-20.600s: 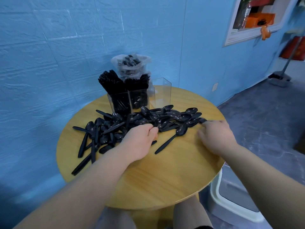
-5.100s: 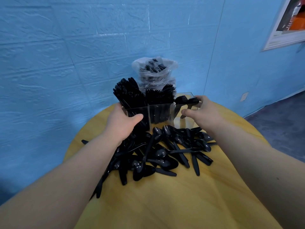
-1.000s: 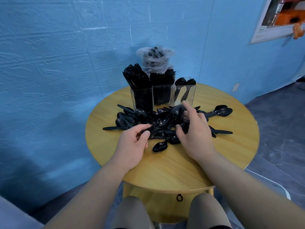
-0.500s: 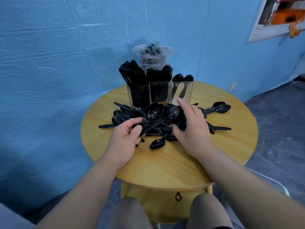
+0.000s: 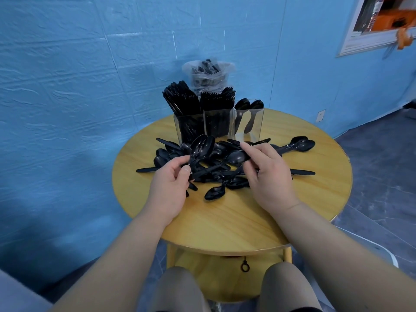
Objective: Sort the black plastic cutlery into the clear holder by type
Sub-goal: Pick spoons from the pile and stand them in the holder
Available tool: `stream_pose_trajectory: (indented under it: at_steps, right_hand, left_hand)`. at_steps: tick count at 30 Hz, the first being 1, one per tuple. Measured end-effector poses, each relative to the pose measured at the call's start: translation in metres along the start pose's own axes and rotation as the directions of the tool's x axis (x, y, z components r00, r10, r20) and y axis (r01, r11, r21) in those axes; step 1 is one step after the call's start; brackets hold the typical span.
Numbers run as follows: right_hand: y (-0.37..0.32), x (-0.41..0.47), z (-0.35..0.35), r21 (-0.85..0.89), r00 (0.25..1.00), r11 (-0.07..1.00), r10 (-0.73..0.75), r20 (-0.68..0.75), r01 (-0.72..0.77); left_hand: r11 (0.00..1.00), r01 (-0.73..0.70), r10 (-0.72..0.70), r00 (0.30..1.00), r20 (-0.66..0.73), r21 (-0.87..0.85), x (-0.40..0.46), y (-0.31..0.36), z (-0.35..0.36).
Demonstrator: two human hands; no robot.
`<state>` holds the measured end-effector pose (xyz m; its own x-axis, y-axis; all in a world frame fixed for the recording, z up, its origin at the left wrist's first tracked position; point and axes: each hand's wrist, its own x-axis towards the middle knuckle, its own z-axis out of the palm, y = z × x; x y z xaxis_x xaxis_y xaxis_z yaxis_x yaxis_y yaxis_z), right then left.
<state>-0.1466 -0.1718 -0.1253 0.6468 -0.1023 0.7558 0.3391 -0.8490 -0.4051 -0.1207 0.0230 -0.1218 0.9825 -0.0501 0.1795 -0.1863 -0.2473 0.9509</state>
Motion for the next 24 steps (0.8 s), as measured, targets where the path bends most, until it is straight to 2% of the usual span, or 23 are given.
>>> stream_pose_trajectory:
  at_steps: [3,7,10,15,18,24]
  right_hand:
    - [-0.0001,-0.0001,-0.0014,0.009,1.000,1.000,0.008,0.003,-0.008]
    - [-0.0024,-0.0010,-0.0038,0.058,0.999,0.998,-0.034,-0.022,0.035]
    - [-0.0038,-0.0020,-0.0047,0.074,0.997,0.996,-0.048,-0.054,0.052]
    - [-0.0046,-0.0017,-0.0051,0.083,0.999,0.996,-0.032,-0.036,0.034]
    - [-0.0049,-0.0010,-0.0077,0.159,0.998,0.986,0.062,-0.017,-0.059]
    - [-0.0053,-0.0011,-0.0090,0.256,0.991,0.958,0.137,-0.007,-0.131]
  left_hand:
    - [0.993,-0.055,0.053,0.998,0.021,0.103,-0.0011,0.0005,0.0003]
    - [0.944,-0.161,0.132,0.984,0.116,0.286,-0.0066,0.0081,0.0037]
    - [0.920,-0.181,0.159,0.983,0.091,0.349,-0.0069,0.0079,0.0044]
    - [0.940,-0.156,0.179,0.983,-0.049,0.302,-0.0054,0.0036,0.0046]
    - [0.950,-0.158,0.197,0.972,-0.124,0.270,-0.0053,0.0036,0.0023]
    - [0.943,-0.197,0.237,0.963,-0.126,0.267,-0.0047,0.0010,0.0024]
